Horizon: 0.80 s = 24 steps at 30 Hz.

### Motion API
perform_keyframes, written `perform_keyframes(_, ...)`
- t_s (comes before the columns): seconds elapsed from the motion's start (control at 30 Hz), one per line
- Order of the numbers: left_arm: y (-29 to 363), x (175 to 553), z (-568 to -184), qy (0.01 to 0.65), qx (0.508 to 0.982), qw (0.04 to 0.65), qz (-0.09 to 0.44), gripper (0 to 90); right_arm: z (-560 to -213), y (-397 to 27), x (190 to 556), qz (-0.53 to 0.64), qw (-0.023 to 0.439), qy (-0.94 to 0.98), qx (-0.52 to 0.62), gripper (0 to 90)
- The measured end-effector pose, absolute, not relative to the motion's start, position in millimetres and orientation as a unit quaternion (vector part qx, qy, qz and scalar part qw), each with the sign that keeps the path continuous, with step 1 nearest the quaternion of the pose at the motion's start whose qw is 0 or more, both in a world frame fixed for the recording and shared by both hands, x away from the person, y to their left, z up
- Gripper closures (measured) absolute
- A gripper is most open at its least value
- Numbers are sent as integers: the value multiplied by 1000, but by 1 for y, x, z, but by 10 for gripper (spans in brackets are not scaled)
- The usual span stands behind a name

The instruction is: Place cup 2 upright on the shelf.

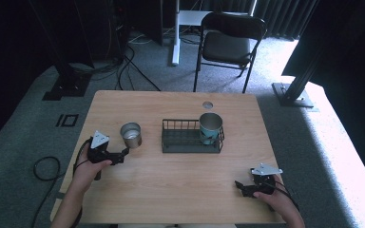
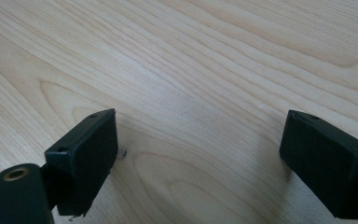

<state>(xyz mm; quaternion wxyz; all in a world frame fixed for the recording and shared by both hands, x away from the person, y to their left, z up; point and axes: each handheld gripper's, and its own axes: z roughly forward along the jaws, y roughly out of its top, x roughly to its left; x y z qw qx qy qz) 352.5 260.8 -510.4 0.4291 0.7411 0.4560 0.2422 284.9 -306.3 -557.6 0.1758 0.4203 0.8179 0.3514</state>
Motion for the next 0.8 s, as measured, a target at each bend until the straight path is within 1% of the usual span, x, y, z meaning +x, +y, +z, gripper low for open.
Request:
perform_keyframes(0.2,258,363,-512,460,736,431,247,5,-558,-306,285,352,176,818,420,109)
perform_keyframes(0.47,247,373,-512,443,748,426,251,4,-558,-306,285,351,176,818,420,109)
perform_keyframes(0.8,239,390,-514,443,745,432,249,5,-558,-306,285,351,176,818,420,110)
